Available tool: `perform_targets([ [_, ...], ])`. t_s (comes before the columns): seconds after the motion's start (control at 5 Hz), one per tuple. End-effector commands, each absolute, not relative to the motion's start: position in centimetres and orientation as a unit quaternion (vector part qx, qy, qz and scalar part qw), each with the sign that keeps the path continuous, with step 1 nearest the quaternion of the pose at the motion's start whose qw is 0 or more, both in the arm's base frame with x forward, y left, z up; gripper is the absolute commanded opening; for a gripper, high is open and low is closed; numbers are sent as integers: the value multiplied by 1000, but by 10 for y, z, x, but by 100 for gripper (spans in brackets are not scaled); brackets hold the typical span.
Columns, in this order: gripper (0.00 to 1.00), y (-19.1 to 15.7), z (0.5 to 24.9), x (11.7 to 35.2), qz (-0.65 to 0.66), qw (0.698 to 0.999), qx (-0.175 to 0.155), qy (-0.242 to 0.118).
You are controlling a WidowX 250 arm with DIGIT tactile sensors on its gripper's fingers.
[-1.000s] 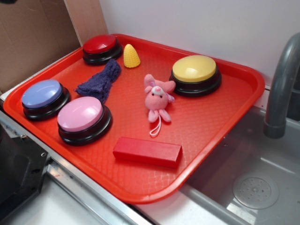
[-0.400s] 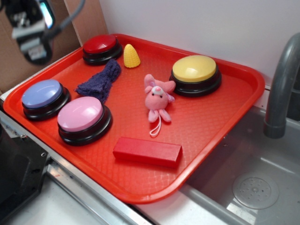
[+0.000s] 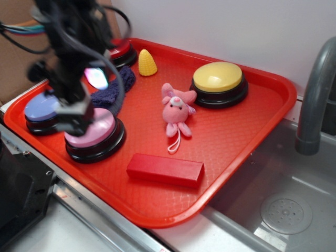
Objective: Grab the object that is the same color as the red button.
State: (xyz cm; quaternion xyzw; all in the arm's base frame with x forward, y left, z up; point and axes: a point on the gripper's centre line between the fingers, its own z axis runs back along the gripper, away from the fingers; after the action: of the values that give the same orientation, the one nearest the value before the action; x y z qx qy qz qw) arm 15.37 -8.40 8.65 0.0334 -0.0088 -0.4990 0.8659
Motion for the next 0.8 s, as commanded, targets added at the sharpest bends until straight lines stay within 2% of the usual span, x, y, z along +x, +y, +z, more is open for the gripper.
perform_targets([
  [0.0,100,-132,67,170,-509,860,7,-40],
  [0.2,100,-145,53,167,-518,855,-6,-25],
  [0.6,100,-155,32,168,-521,853,21,-13],
])
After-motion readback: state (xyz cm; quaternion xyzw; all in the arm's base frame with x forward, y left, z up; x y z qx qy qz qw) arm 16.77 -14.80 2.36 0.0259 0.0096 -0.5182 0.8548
